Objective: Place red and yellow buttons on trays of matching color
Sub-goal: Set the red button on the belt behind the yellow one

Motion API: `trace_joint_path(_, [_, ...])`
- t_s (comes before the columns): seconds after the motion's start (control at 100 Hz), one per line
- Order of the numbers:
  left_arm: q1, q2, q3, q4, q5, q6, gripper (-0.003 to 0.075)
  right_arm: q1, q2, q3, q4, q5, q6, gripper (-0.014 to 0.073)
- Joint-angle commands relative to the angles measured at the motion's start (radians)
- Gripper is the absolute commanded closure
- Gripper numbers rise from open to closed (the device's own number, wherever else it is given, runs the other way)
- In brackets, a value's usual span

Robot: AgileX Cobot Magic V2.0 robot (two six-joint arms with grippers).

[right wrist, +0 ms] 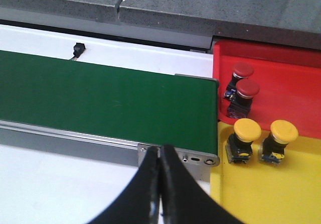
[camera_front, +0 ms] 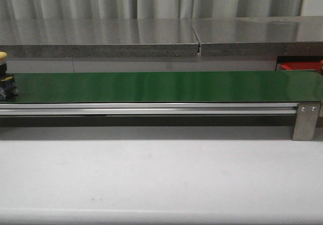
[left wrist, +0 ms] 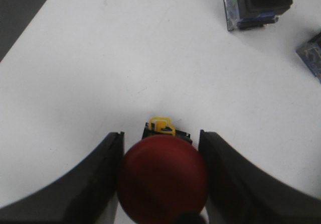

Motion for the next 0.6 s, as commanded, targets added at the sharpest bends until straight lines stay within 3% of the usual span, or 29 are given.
trace_joint_path(0.0, [0.003, -0.097, -0.030, -0.034, -0.040, -0.010, 0.0513, 0.001, -0.003, -0.027, 0.002, -0.063, -0.005, 0.0662])
trace_joint_path(0.19, [-0.015, -0.204, -0.030, -0.049, -0.042, -0.003, 0.0513, 0.001, -0.003, -0.027, 0.002, -0.063, -0.005, 0.0662])
trace_joint_path(0.59, [-0.153, -0.324, -0.030, -0.099, 0.053, 0.040, 0.0513, 0.001, -0.003, -0.027, 0.002, -0.063, -0.005, 0.0662])
